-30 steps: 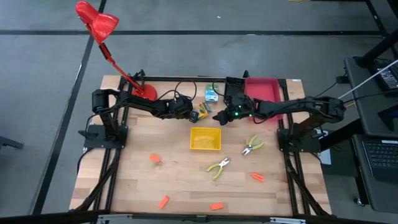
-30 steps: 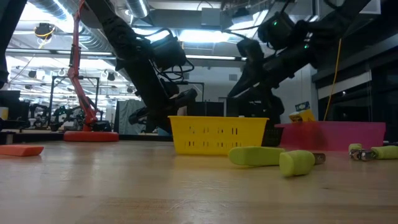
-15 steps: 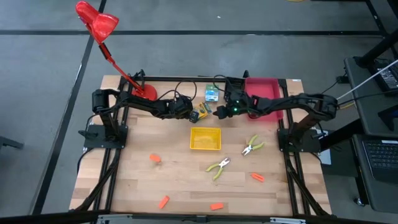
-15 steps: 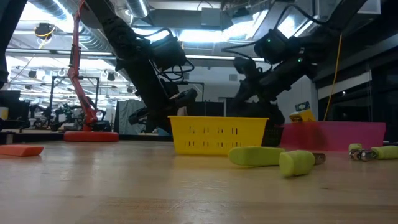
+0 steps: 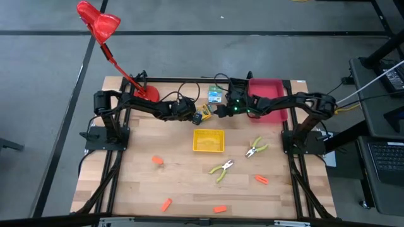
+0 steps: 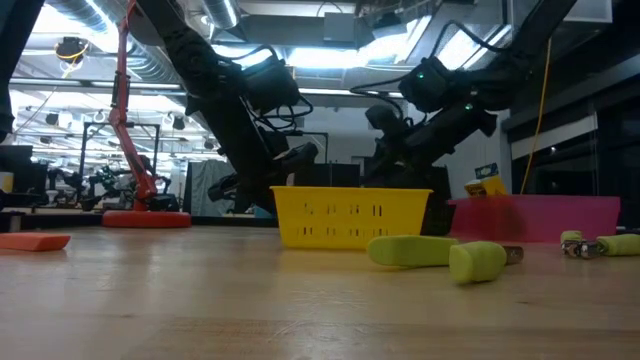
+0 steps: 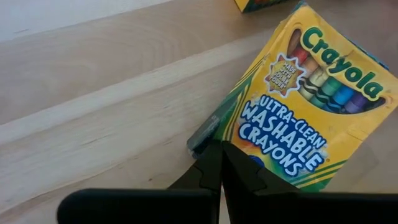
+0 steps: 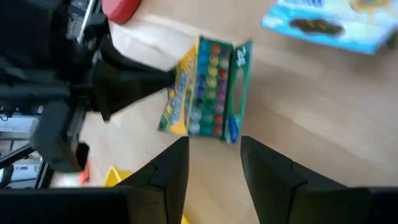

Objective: Pick & Place School Supplies
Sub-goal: Put the bottom yellow crayon box into the red bin

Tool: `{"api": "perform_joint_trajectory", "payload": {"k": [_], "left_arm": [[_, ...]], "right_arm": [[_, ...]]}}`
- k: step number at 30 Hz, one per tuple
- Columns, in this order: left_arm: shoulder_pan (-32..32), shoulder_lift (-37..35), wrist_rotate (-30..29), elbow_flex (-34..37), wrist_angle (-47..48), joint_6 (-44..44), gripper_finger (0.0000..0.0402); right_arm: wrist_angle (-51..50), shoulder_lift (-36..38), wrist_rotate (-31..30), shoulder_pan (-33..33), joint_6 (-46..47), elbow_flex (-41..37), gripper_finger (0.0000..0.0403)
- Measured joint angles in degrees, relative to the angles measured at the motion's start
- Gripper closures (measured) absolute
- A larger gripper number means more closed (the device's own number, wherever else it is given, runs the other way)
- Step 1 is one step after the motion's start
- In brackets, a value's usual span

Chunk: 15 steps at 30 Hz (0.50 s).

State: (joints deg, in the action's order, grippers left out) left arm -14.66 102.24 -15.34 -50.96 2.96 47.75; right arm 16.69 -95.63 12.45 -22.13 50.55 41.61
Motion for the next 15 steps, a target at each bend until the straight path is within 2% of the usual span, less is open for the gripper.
{"api": "perform_joint_trajectory", "payload": {"k": [5, 15], "left_arm": [[0.1, 0.0, 0.2, 0.0, 0.0, 0.0, 0.0400], [0.8, 0.0, 0.2, 0.0, 0.9, -0.5, 0.0400]], "right_arm": [[-5.2, -2.7, 0.0, 0.0, -2.4, 3.5, 0.0258], [-5.5, -3.0, -1.5, 0.0, -2.8, 4.1, 0.0264]]}}
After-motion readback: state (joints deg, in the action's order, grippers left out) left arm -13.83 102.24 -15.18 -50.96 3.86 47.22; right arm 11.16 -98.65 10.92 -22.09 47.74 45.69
